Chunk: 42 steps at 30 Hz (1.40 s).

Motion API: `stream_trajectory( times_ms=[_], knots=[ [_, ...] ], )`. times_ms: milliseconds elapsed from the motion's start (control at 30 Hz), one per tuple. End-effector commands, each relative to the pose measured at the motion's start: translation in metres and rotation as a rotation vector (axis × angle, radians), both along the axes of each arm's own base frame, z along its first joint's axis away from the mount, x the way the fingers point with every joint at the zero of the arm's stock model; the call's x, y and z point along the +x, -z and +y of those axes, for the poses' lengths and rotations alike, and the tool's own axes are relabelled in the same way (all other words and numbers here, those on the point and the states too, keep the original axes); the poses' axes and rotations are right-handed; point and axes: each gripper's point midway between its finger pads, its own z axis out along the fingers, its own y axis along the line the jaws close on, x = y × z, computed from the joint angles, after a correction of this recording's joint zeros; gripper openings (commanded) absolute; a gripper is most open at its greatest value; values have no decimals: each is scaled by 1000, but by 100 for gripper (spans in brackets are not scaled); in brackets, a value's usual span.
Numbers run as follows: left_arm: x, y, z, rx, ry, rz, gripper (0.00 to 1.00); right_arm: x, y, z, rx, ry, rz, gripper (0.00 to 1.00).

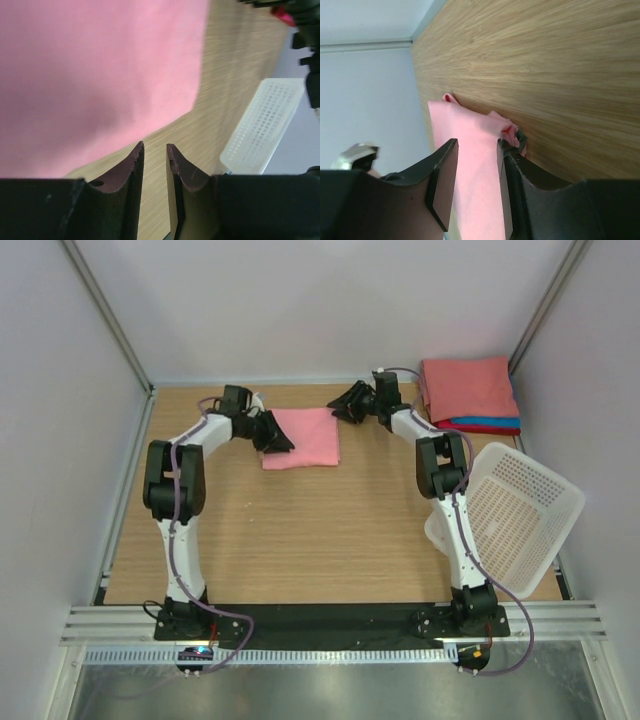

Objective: Fold and stack the t-shirts
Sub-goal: Fold the tshirt, then neatly place the folded tshirt to the corner

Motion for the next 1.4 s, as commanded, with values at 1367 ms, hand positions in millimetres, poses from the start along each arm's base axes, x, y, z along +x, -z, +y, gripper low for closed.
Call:
stream_trajectory(
  times_ms=[1367],
  knots=[
    [-8,-7,15,-62,-61,14,27,-12,32,-10,-347,-150,-132,64]
  ],
)
